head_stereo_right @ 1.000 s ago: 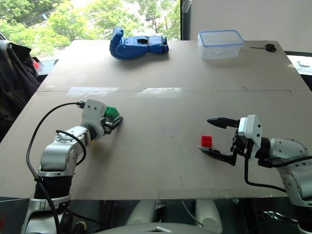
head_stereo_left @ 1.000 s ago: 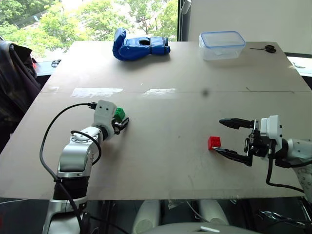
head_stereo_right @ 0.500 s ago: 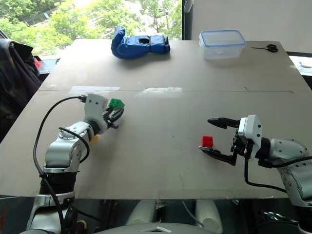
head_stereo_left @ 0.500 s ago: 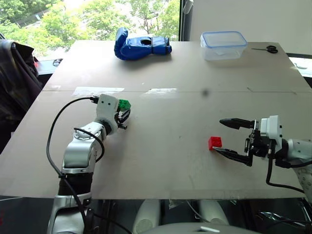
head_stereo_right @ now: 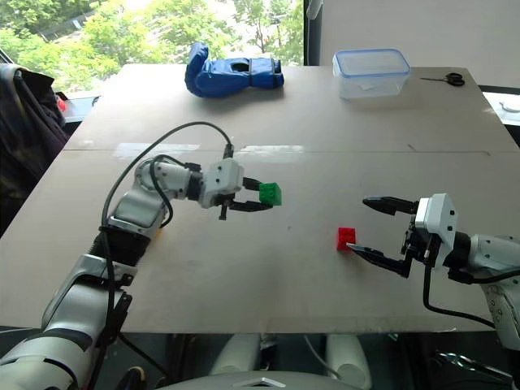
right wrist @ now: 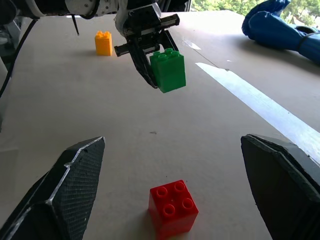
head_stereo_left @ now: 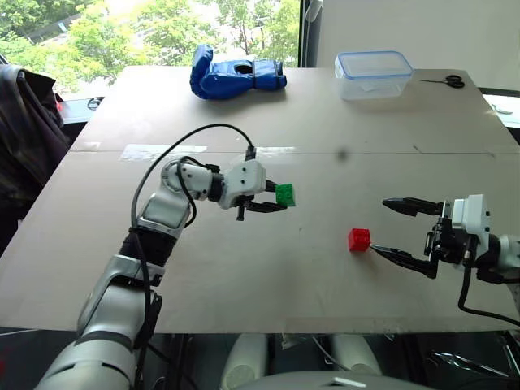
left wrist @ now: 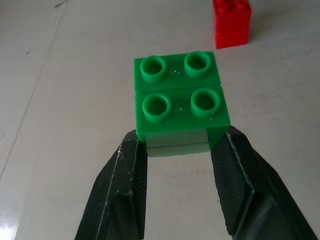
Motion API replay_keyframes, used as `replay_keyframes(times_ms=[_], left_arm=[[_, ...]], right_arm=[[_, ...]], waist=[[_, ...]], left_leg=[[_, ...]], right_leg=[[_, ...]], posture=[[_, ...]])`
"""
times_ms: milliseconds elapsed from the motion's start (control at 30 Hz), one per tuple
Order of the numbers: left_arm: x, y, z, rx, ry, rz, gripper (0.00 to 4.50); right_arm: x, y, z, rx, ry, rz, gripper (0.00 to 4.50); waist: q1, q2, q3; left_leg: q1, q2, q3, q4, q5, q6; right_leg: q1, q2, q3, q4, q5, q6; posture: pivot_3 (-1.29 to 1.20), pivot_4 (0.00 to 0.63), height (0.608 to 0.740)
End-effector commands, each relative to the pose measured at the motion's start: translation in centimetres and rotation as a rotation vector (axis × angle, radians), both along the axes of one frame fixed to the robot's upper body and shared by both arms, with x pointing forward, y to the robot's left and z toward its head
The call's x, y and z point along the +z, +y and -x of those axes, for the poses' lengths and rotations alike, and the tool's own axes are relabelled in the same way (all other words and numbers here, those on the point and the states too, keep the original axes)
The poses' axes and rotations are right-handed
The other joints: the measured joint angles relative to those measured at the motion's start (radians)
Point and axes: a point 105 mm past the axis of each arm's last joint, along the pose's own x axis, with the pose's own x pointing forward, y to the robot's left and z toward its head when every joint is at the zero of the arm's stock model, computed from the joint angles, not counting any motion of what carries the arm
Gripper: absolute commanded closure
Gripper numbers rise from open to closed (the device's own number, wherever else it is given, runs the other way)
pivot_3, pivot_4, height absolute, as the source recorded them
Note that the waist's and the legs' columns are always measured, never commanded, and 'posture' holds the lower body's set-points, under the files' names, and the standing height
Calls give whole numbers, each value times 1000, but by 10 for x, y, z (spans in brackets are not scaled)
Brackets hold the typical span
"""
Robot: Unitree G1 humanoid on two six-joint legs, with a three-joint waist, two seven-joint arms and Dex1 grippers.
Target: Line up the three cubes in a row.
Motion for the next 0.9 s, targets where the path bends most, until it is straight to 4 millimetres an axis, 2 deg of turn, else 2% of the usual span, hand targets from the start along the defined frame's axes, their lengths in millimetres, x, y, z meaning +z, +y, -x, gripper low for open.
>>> replay_keyframes(times_ms=[33, 200, 367, 800, 833, 900], left_arm=[[-5, -10, 12, -50, -24, -35, 3243], [-19, -10, 15, 68, -4, -62, 3243], [-29, -9, 28, 107, 35, -80, 3243], [-38, -5, 29, 179, 97, -100, 3243], [-40, -4, 29, 179, 103, -106, 2223], [-42, -3, 29, 184, 109, -108, 1450]], right_arm=[[9, -3, 6, 9, -49, 12, 0], [7, -5, 8, -5, -49, 12, 0], [6, -5, 8, -10, -50, 9, 0], [6, -5, 6, 0, -50, 11, 0], [5, -5, 7, 1, -49, 12, 0], [5, -4, 7, 4, -47, 13, 0]], waist=[[-6, 0, 0], [-4, 0, 0], [-1, 0, 0], [0, 0, 0], [0, 0, 0], [0, 0, 0]], left_leg=[[0, 0, 0, 0, 0, 0], [3, 1, 0, 0, 0, 1], [2, 2, 0, 1, 0, 1], [2, 2, -1, 1, 0, 1], [2, 2, -1, 1, 0, 1], [2, 2, 0, 1, 0, 1]], right_leg=[[0, 0, 0, 1, 0, 0], [0, 2, 2, 4, 0, 0], [0, 2, 2, 3, 0, 0], [0, 2, 2, 3, 0, 0], [0, 2, 2, 3, 0, 0], [0, 2, 2, 3, 0, 0]], posture=[[0, 150, 740], [0, 150, 740], [0, 150, 740], [0, 150, 740], [0, 150, 740], [0, 150, 740]])
